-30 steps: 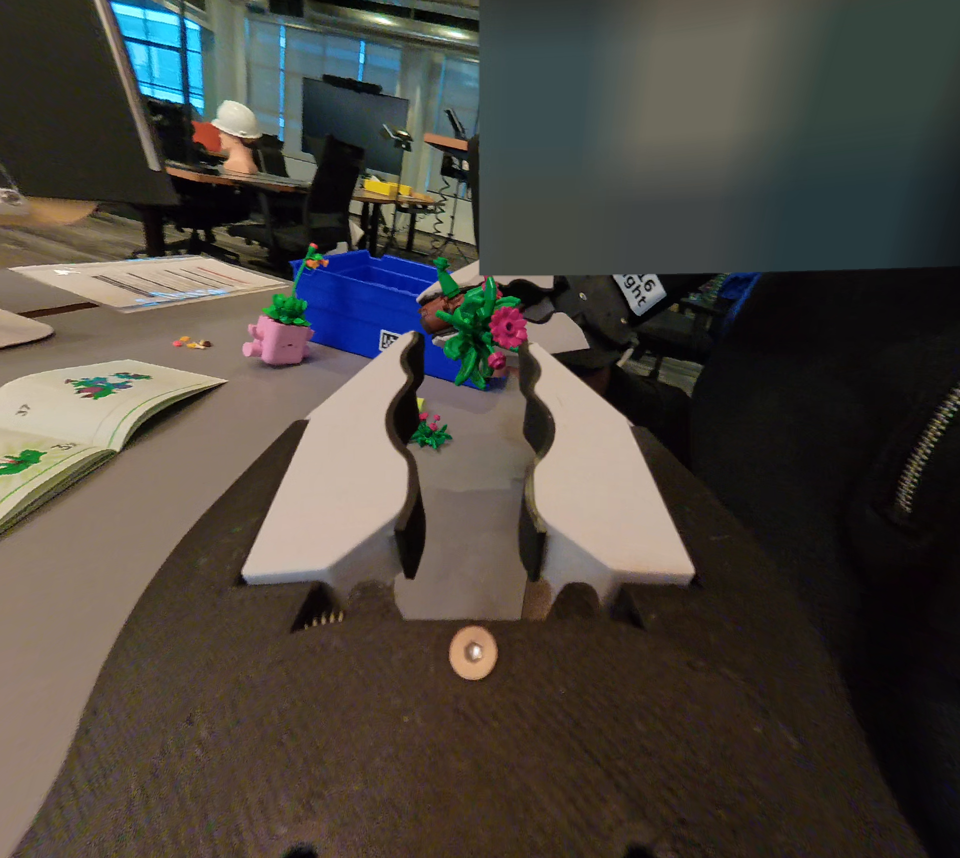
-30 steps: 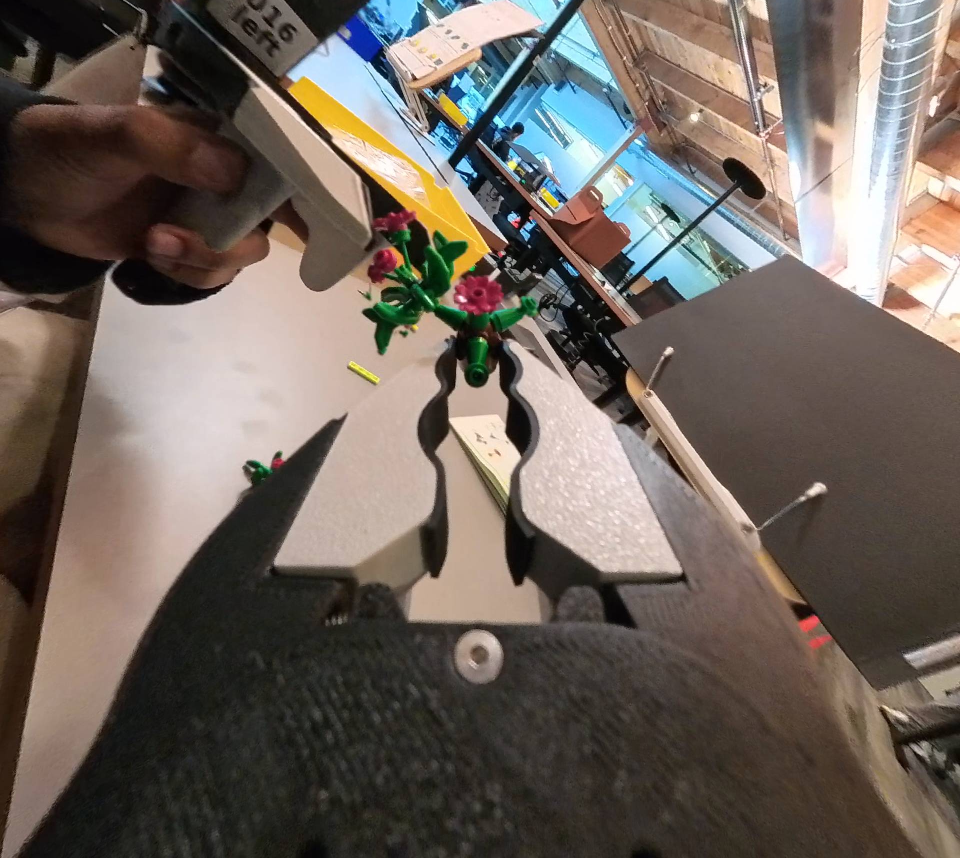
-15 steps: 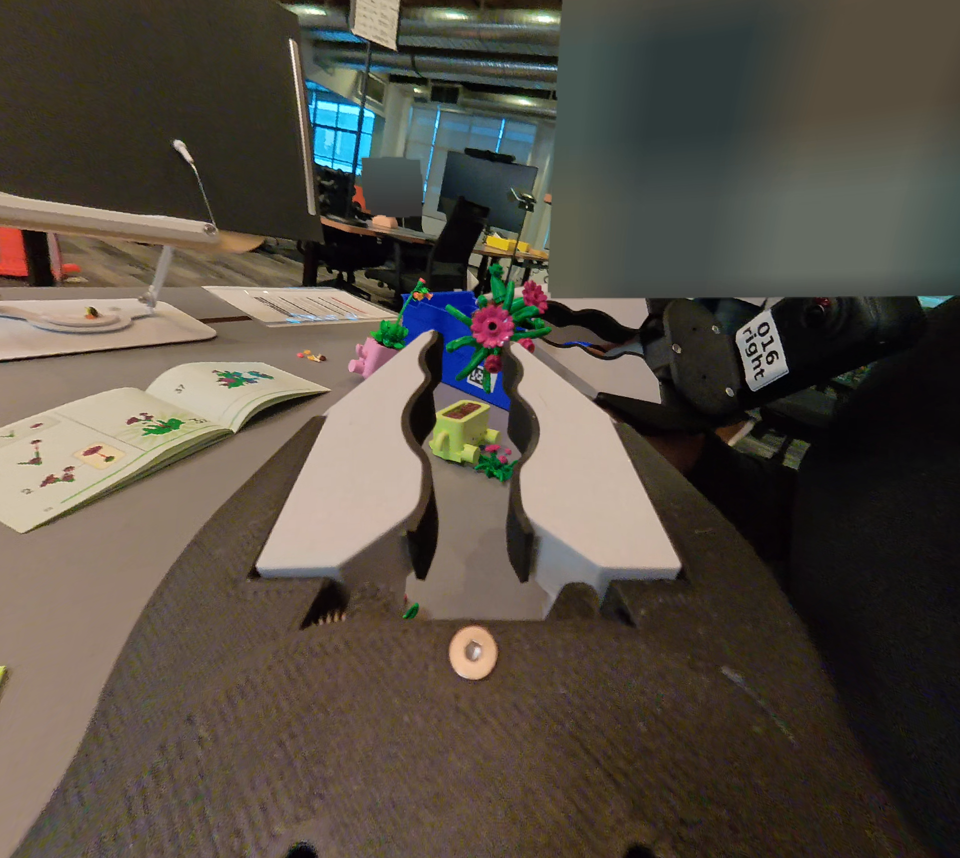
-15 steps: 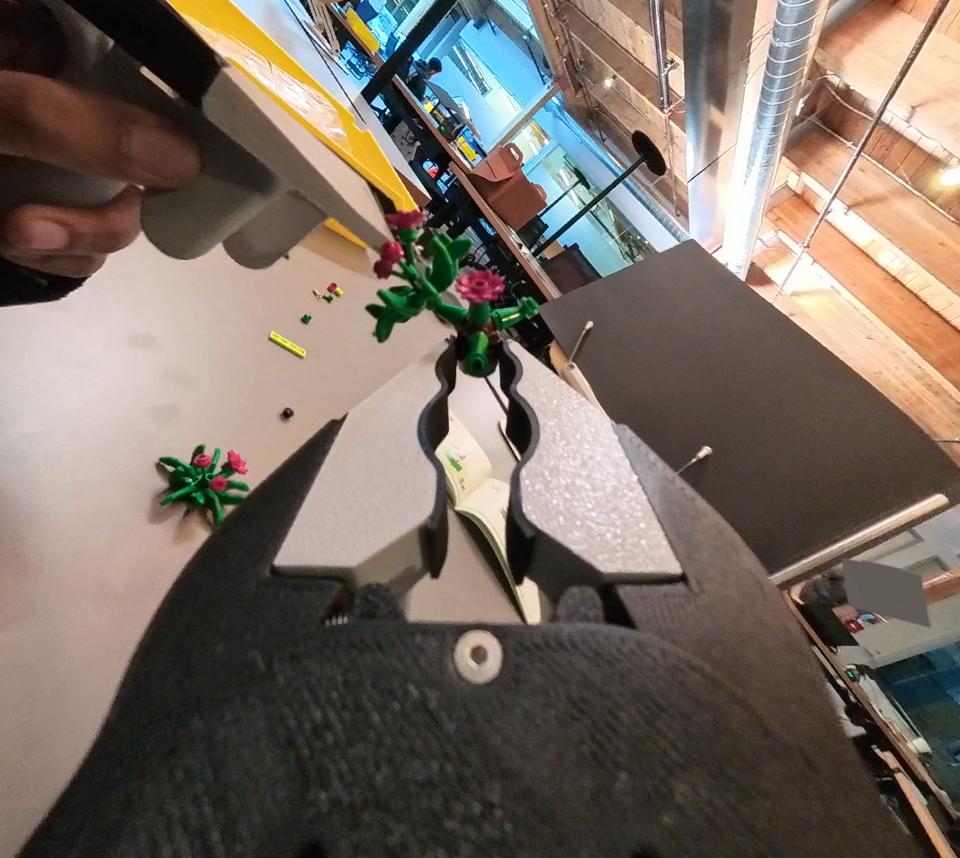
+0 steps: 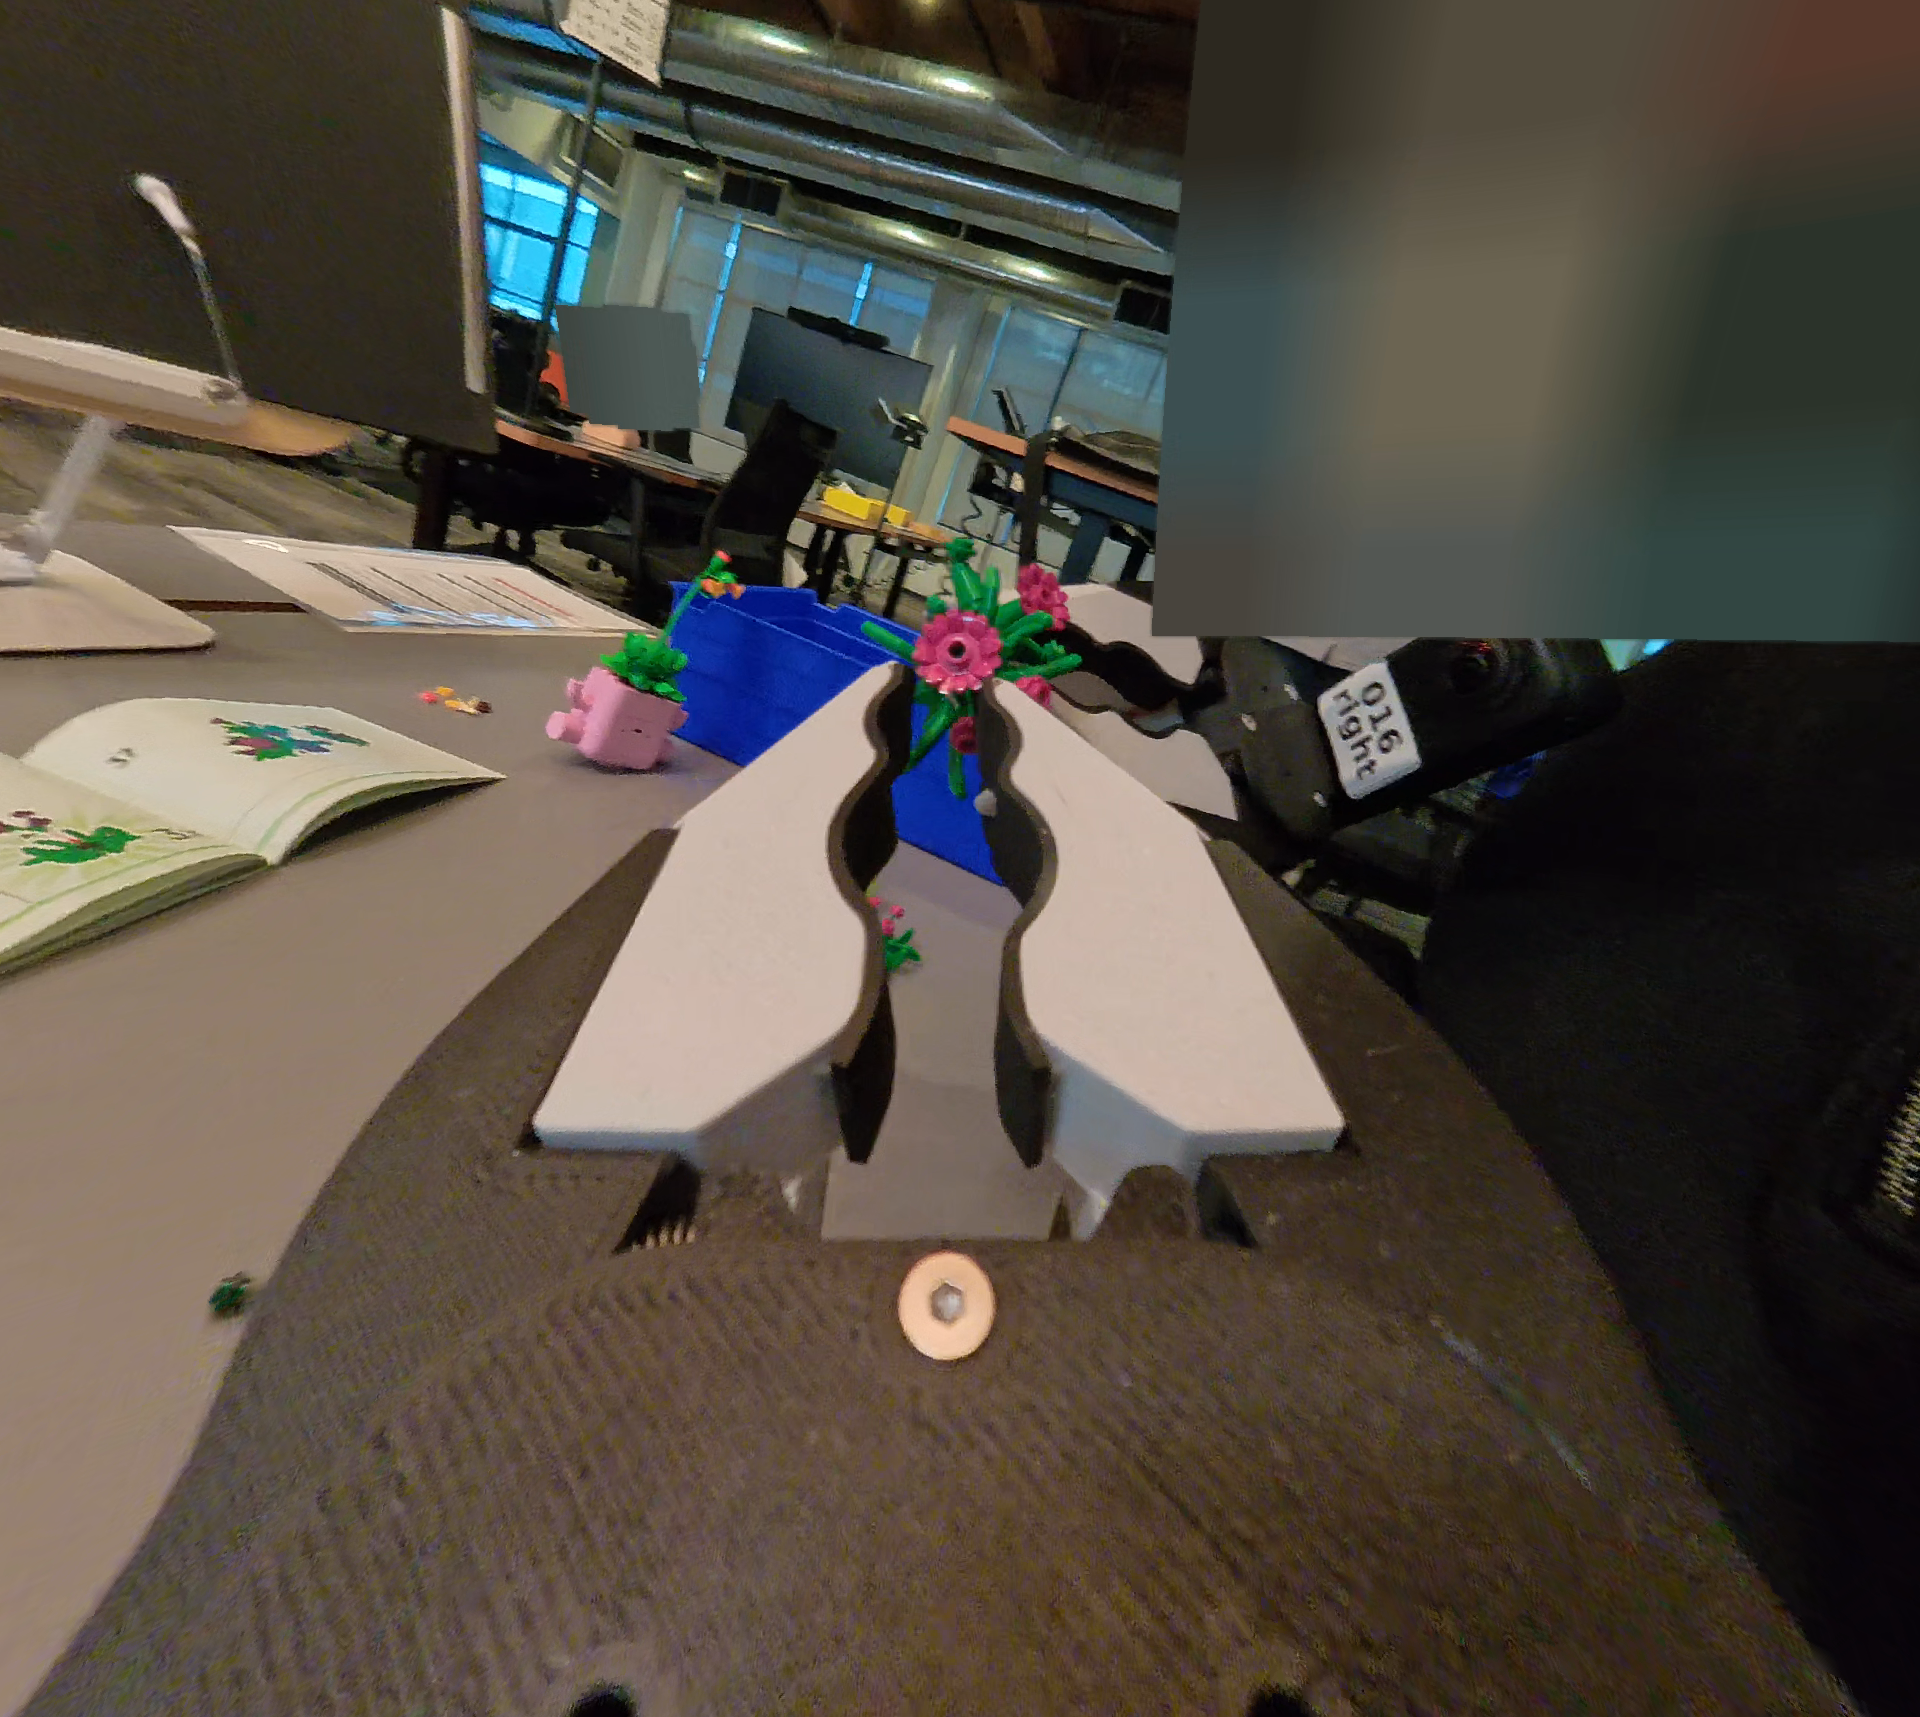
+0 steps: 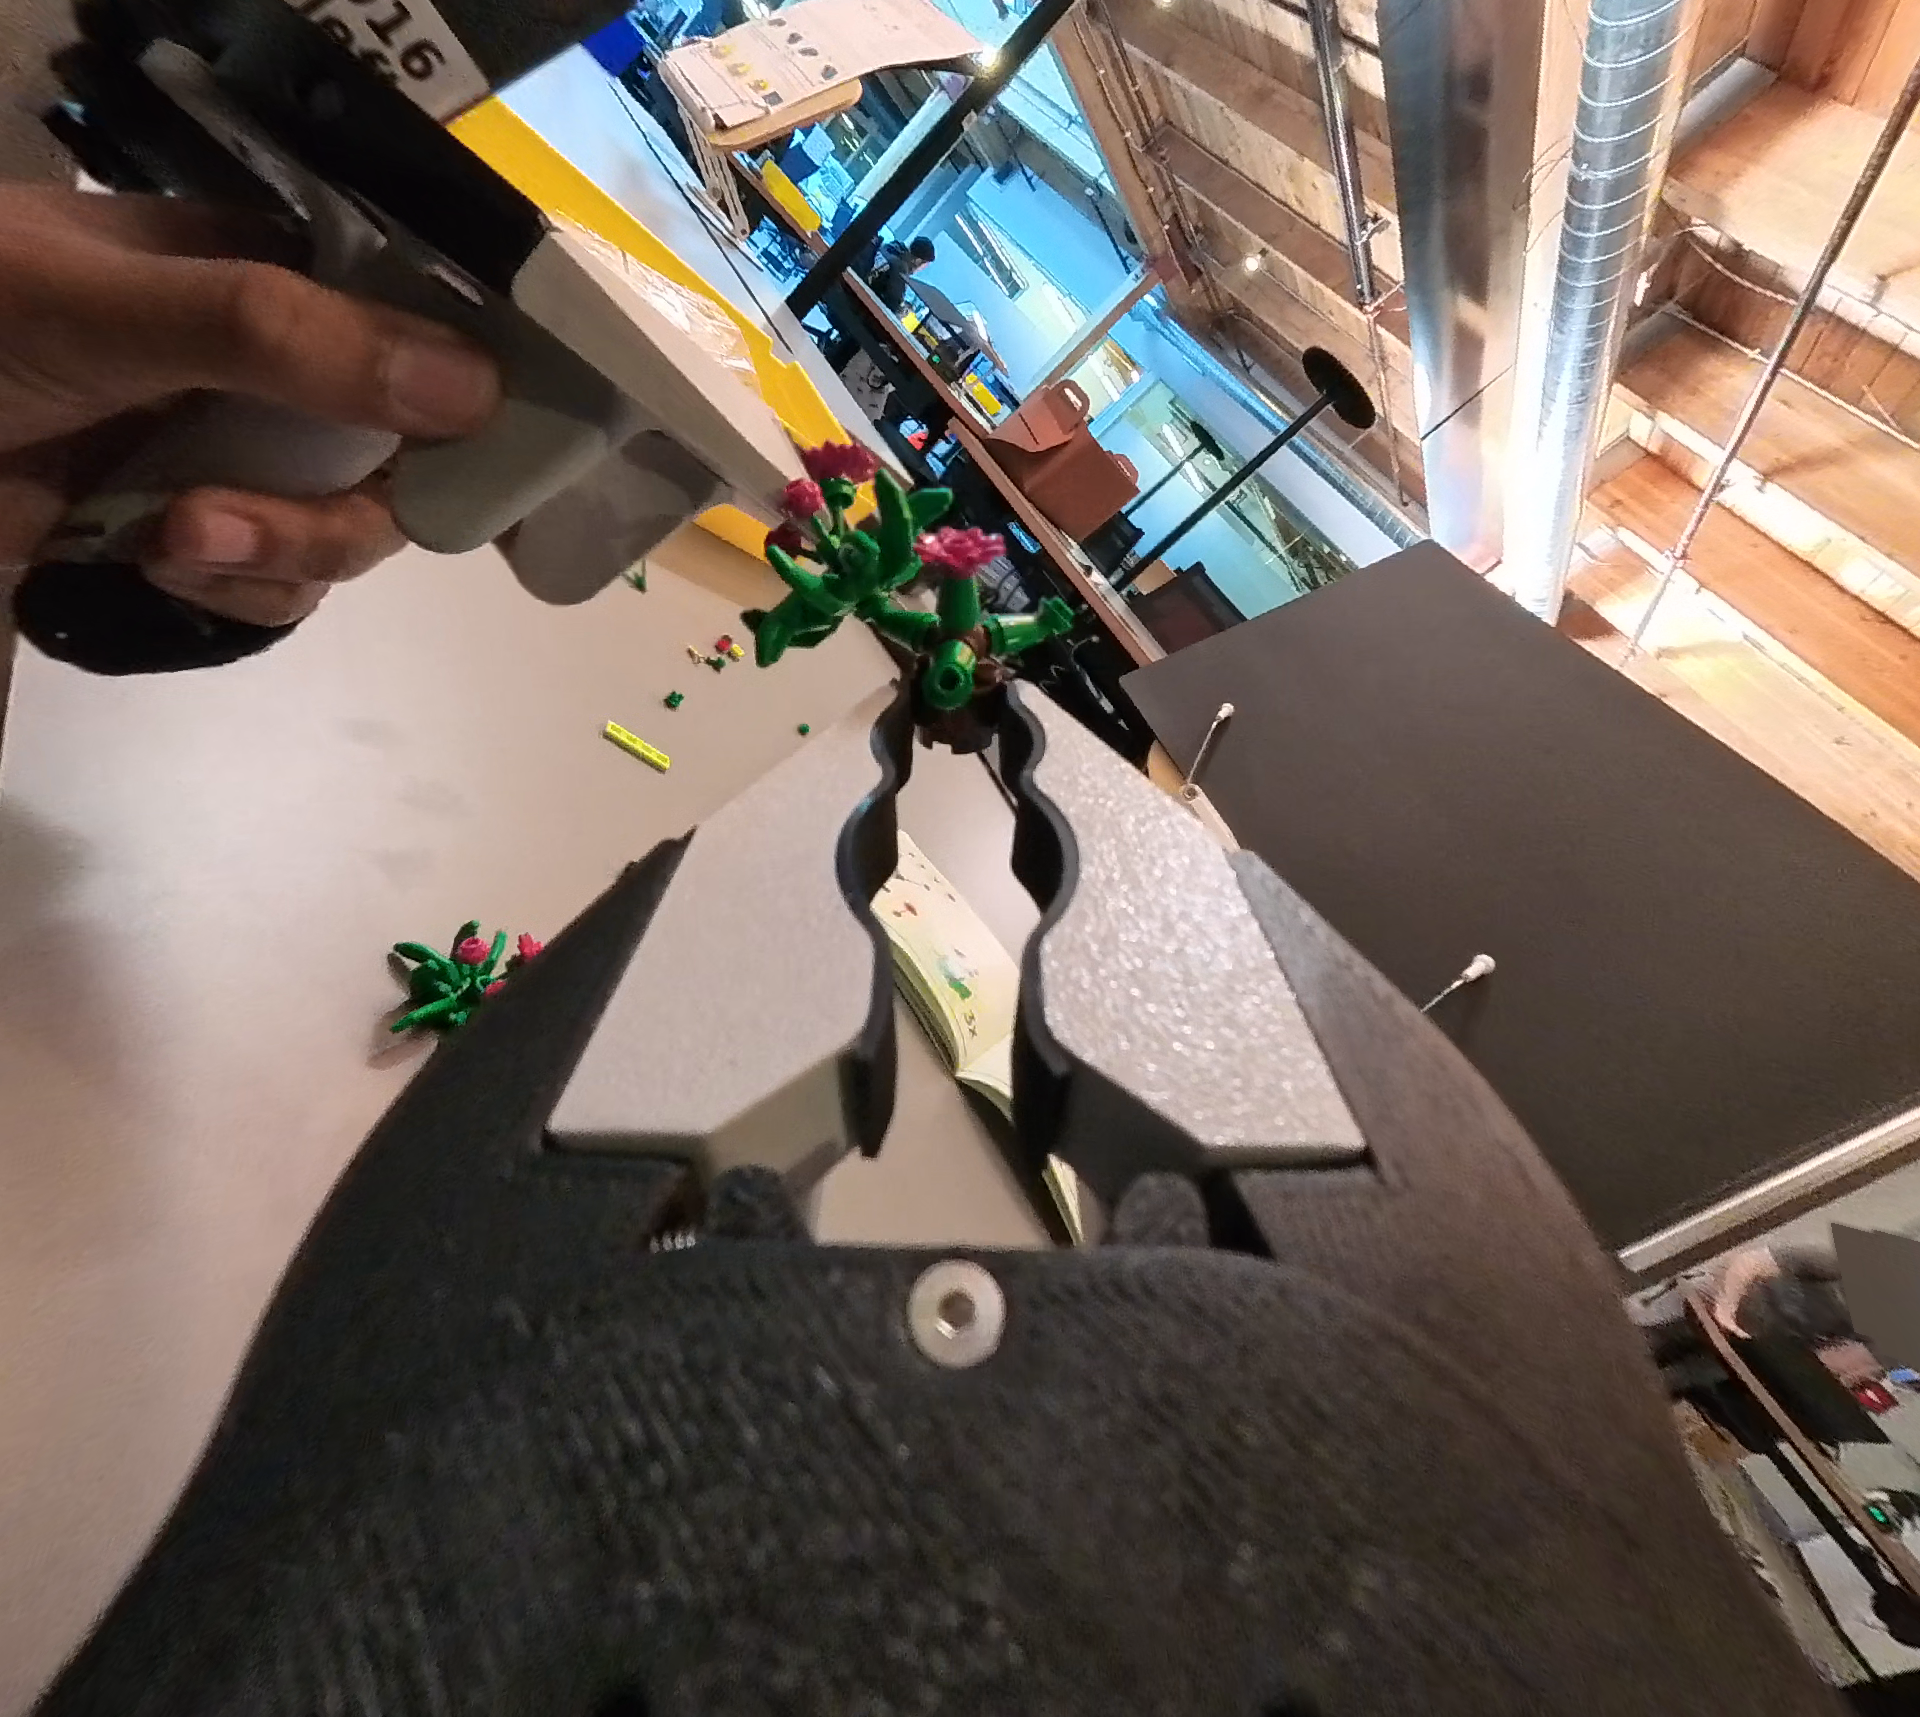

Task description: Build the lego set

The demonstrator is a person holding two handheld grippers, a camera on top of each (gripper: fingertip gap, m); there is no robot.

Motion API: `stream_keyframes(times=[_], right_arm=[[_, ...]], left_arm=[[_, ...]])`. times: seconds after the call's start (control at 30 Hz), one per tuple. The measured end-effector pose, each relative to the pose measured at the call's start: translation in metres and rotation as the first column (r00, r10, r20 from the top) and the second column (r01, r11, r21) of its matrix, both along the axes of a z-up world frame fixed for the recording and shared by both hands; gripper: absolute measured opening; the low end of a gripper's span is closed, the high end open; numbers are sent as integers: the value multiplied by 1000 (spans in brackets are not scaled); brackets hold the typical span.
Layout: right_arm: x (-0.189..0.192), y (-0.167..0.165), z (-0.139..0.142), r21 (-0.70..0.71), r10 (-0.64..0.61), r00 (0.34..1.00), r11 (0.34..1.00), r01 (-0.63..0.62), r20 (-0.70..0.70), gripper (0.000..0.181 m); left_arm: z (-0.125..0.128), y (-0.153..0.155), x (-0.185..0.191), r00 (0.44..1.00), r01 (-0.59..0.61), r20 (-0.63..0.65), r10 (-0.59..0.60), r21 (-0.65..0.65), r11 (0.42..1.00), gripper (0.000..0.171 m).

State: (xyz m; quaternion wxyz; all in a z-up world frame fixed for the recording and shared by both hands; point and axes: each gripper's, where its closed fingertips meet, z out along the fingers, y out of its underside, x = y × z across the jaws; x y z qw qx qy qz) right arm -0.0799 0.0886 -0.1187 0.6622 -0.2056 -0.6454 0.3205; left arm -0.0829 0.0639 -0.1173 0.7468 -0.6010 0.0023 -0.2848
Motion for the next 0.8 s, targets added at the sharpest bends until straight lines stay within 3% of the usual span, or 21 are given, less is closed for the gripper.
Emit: stream_keyframes(times=[0.8], right_arm=[[7,-7,8,-68,93,993,993,-98,-66,13]], left_arm=[[7,-6,11,999,43,-30,-42,37,998,8]])
